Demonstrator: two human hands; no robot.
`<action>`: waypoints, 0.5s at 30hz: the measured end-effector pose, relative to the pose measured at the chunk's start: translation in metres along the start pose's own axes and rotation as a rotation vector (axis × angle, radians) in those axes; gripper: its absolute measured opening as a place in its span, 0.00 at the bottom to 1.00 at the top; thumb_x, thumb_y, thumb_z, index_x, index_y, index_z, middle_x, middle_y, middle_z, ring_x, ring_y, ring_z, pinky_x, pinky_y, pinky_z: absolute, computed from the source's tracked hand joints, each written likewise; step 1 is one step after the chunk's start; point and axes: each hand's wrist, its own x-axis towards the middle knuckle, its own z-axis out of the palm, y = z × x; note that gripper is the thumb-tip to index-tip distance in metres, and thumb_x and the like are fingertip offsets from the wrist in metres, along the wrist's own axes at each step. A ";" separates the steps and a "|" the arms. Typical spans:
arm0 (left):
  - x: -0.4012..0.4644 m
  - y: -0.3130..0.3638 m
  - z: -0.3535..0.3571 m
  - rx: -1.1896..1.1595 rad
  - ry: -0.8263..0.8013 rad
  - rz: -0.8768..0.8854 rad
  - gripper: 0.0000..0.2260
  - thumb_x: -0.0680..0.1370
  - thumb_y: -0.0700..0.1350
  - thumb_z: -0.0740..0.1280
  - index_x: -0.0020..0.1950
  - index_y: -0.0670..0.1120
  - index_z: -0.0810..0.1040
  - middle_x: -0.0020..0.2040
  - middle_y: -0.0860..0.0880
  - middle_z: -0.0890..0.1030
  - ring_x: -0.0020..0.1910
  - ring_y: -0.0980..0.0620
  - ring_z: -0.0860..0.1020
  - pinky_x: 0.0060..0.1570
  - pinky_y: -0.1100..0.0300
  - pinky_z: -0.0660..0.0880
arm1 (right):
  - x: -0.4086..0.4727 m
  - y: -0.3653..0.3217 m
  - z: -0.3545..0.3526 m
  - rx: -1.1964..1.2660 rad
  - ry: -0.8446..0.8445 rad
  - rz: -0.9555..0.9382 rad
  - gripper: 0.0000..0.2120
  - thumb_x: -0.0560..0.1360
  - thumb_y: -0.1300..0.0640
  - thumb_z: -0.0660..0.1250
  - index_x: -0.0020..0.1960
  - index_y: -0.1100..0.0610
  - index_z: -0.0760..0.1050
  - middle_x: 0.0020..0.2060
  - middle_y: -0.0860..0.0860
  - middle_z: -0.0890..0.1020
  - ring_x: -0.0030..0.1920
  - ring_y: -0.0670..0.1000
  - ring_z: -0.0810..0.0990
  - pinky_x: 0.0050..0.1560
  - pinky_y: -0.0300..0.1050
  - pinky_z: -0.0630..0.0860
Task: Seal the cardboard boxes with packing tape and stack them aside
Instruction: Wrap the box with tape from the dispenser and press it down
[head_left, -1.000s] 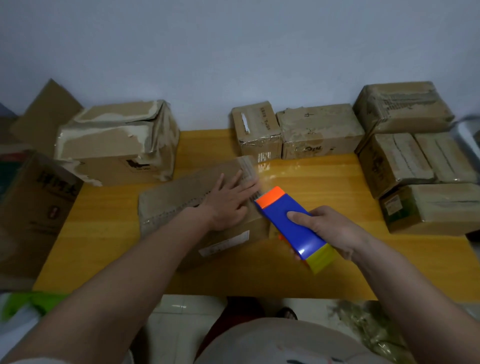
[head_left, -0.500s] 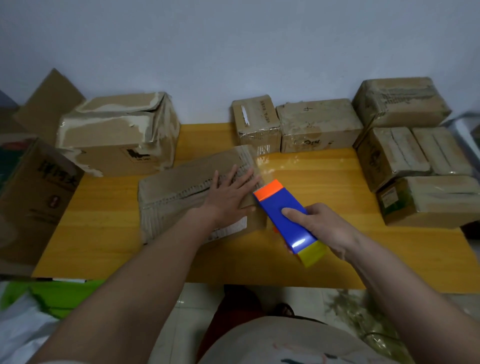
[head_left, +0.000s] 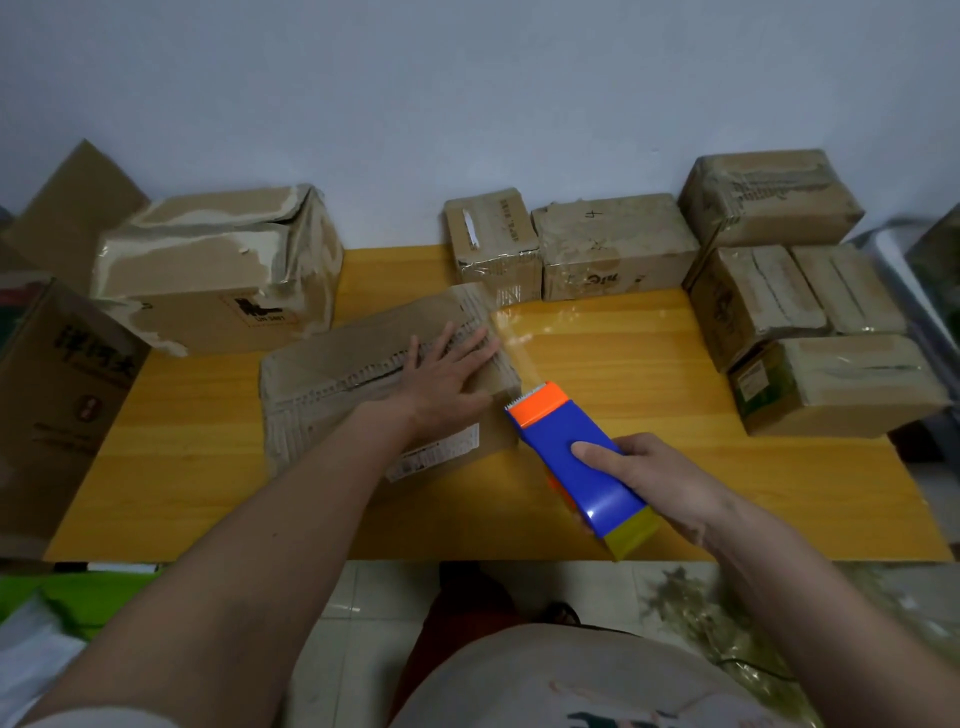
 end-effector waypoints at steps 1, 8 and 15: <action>0.001 0.003 0.000 -0.074 0.036 -0.017 0.27 0.79 0.60 0.53 0.78 0.60 0.54 0.80 0.57 0.46 0.78 0.52 0.38 0.73 0.40 0.32 | 0.000 0.001 0.000 0.004 -0.006 0.008 0.17 0.76 0.49 0.67 0.48 0.64 0.79 0.38 0.60 0.85 0.33 0.53 0.83 0.40 0.46 0.79; 0.009 0.020 0.008 0.040 0.073 -0.110 0.35 0.75 0.71 0.56 0.78 0.60 0.50 0.80 0.57 0.44 0.78 0.49 0.38 0.72 0.38 0.33 | 0.004 0.002 0.000 -0.008 -0.005 0.042 0.19 0.75 0.48 0.68 0.54 0.64 0.78 0.42 0.60 0.85 0.37 0.55 0.84 0.43 0.48 0.80; 0.012 0.023 0.008 0.060 0.047 -0.157 0.36 0.77 0.70 0.51 0.79 0.58 0.40 0.79 0.57 0.38 0.77 0.48 0.34 0.71 0.35 0.33 | -0.008 0.012 -0.011 0.009 -0.043 0.013 0.21 0.75 0.48 0.68 0.55 0.66 0.79 0.45 0.61 0.84 0.40 0.58 0.82 0.47 0.54 0.78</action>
